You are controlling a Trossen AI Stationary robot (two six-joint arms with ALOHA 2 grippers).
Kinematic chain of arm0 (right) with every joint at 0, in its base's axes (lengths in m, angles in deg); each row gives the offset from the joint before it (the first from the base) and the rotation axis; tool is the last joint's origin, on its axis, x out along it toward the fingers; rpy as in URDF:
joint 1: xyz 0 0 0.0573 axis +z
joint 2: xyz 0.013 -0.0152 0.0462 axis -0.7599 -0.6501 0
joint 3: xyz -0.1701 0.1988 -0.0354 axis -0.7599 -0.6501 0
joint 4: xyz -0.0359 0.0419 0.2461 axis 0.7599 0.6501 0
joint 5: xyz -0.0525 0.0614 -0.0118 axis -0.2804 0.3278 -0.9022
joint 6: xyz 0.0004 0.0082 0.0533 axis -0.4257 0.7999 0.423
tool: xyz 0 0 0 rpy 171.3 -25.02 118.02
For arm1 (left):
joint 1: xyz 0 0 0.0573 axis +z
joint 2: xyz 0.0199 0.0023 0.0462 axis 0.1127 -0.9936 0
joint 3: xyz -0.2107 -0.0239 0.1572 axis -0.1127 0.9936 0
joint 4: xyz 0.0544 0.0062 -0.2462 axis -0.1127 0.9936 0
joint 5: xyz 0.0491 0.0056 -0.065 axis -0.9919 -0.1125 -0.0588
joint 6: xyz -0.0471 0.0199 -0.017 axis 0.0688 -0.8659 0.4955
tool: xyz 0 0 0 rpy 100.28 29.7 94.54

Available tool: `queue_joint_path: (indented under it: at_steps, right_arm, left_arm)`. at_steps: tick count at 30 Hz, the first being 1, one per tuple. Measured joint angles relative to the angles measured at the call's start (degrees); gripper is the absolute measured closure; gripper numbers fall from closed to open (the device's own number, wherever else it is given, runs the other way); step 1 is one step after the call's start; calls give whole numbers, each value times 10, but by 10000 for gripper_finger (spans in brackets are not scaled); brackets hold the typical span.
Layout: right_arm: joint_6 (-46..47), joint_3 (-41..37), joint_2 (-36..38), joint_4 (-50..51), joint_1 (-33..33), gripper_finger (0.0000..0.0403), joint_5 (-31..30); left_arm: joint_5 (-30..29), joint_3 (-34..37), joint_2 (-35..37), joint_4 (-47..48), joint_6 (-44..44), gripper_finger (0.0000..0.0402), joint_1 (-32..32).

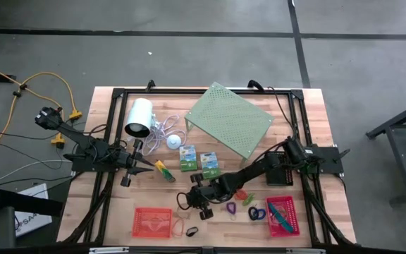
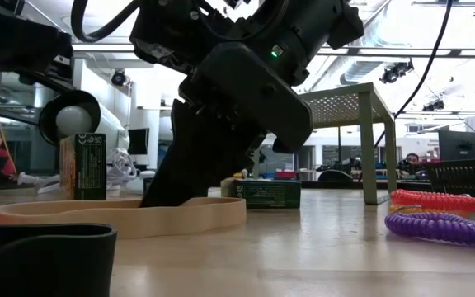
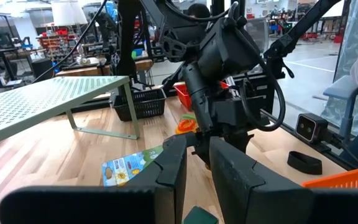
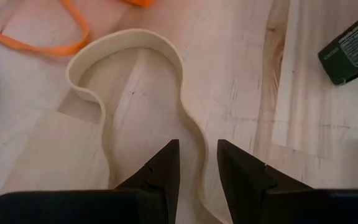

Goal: Pick & Place Office Desk Supplies
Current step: Put the light brown rubber band into the red bin

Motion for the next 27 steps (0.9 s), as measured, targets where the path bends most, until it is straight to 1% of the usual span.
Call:
queue_joint_path:
  at_steps: [5,15,27]
  right_arm:
    - [0,0,0,2,0,322,-1]
    - [0,0,0,5,0,396,-1]
    - [0,0,0,4,0,400,-1]
  left_arm:
    - [0,0,0,0,0,337,0]
    - [0,0,0,0,0,337,0]
    - [0,0,0,0,0,337,0]
